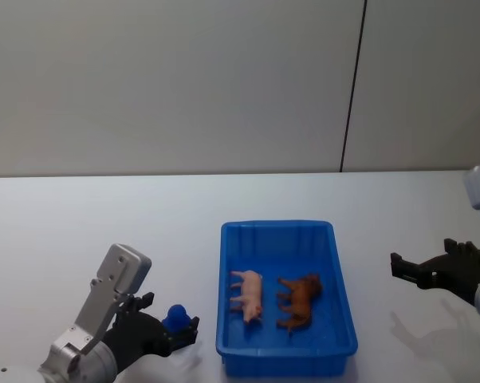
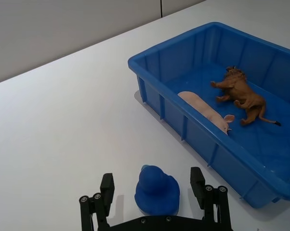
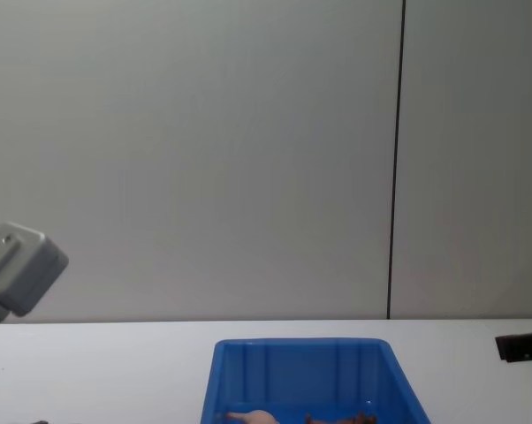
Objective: Pick up the two dolls from the table and place them into the box.
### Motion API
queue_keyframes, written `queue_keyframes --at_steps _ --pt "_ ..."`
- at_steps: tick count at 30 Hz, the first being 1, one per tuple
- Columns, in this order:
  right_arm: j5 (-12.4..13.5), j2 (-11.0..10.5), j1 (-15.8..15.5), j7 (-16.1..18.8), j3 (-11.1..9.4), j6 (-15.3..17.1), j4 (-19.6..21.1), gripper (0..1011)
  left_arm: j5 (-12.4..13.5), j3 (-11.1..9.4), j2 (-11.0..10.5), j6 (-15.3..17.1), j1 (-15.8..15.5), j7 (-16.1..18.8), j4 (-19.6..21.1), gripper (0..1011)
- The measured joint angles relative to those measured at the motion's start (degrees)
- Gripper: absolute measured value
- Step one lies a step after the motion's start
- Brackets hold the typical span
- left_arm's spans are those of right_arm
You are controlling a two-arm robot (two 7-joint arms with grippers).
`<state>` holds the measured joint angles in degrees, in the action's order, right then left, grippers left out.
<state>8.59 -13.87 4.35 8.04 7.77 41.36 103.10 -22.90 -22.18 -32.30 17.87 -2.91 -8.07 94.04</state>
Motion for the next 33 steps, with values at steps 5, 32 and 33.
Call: queue_keyframes --at_steps 5,32,33 --pt "0.0 0.0 0.0 0.0 0.0 0.0 0.0 1001 0.6 -0.2 0.7 -0.7 -0.7 -0.9 -1.4 1001" --pt "0.0 0.0 0.0 0.0 0.0 0.0 0.0 1001 2.4 -0.3 3.5 -1.2 -3.6 -3.0 -6.5 740" --pt "0.0 0.0 0.0 0.0 0.0 0.0 0.0 1001 2.4 -0.3 3.5 -1.2 -3.7 -3.0 -6.5 729"
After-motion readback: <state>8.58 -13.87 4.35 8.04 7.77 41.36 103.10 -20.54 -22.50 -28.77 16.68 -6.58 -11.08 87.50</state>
